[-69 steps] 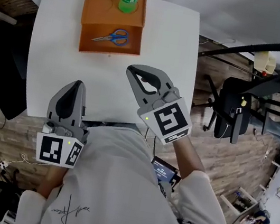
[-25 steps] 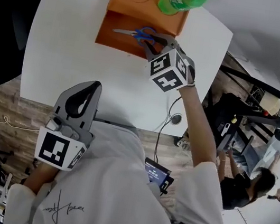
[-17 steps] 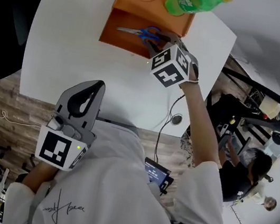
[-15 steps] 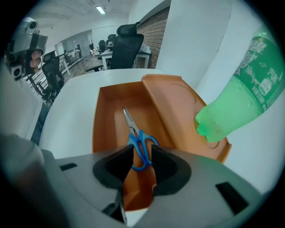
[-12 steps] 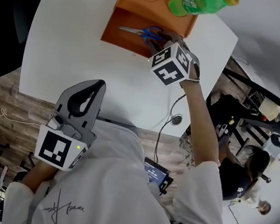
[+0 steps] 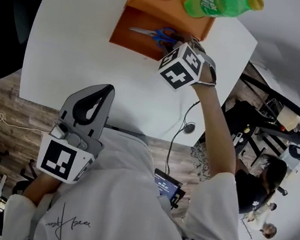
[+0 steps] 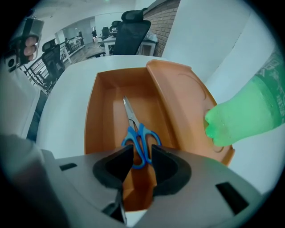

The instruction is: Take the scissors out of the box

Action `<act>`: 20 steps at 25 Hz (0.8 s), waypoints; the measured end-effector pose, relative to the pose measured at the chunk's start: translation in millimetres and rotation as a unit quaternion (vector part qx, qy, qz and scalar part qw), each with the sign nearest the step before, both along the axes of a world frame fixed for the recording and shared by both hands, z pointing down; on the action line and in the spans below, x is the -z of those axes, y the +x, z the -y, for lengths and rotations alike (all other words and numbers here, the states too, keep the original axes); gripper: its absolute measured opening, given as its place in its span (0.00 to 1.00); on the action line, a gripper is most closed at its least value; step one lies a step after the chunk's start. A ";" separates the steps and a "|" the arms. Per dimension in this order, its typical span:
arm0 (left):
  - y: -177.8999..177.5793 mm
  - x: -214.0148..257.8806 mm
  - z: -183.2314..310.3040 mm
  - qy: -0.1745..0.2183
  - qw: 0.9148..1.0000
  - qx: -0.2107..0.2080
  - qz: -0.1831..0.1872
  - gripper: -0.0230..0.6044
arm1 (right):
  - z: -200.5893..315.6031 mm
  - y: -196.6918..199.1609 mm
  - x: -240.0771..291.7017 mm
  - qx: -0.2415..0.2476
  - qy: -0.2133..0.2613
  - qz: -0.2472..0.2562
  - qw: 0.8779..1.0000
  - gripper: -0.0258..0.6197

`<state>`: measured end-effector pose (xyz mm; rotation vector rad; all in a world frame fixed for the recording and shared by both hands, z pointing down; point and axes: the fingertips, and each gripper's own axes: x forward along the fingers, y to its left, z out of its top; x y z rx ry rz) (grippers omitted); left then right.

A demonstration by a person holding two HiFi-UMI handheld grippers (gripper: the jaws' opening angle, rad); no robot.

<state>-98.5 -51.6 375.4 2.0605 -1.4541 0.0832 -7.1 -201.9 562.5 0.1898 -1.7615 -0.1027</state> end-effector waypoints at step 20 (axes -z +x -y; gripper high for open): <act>-17.5 1.3 4.8 -0.002 1.000 0.019 -0.018 0.04 | -6.9 -6.4 -12.3 0.022 -0.042 -0.036 0.998 0.19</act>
